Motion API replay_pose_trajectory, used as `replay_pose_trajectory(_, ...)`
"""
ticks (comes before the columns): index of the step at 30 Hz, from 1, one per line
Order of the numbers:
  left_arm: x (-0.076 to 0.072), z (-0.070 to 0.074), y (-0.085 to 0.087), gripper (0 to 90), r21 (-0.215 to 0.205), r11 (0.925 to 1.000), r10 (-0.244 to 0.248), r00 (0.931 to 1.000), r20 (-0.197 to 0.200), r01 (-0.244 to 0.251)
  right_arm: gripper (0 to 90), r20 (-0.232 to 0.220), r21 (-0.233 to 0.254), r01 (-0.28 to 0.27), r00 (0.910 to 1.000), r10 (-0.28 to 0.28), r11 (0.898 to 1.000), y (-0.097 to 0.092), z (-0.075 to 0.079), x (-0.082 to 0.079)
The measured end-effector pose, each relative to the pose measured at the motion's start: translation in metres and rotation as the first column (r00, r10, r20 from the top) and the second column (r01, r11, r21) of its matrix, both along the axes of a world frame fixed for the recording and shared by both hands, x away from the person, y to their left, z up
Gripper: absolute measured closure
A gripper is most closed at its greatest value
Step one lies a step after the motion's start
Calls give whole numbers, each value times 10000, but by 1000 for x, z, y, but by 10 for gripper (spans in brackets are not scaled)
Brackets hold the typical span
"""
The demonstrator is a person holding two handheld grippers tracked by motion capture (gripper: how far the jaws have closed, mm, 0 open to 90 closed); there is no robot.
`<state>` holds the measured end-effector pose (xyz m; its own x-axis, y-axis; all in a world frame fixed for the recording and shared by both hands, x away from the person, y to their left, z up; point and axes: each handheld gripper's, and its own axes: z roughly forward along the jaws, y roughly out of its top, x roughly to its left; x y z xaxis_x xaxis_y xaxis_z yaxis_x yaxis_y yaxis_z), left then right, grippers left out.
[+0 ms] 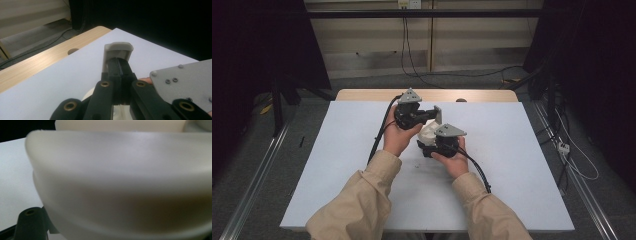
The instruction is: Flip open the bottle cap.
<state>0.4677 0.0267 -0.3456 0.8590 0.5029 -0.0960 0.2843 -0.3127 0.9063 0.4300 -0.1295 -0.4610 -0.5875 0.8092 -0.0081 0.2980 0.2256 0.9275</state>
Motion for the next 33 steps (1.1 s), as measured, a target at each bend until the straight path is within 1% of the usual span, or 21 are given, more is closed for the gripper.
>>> replay_pose_trajectory(3,1,0,-1,900,-52,10000,-20,10000,-39,20,190,-2,12,6,10000,-6,10000,0,0,0)
replay_pose_trajectory(10,4,1,-6,900,31,10000,-85,9999,-58,86,190,-6,-2,-2,10000,2,10000,0,0,0)
replay_pose_trajectory(11,5,1,-6,900,62,9999,-87,10000,-12,87,190,-8,3,-2,10000,2,10000,0,0,0)
replay_pose_trajectory(18,7,0,-9,900,-4,9999,-138,9999,-48,138,190,-15,16,-4,10000,4,10000,0,0,0)
replay_pose_trajectory(20,7,0,-10,900,63,9999,-123,9999,-41,123,190,-11,11,-2,10000,2,10000,0,0,0)
replay_pose_trajectory(25,9,0,-11,900,-28,9999,-163,9998,-79,162,190,-14,11,-7,10000,8,10000,0,0,0)
replay_pose_trajectory(28,10,0,-12,900,71,9998,-204,9998,-55,205,190,-16,13,-4,10000,4,10000,0,0,0)
replay_pose_trajectory(33,11,0,-14,900,74,9997,-234,9997,-73,234,190,-16,11,-10,10000,10,10000,0,0,0)
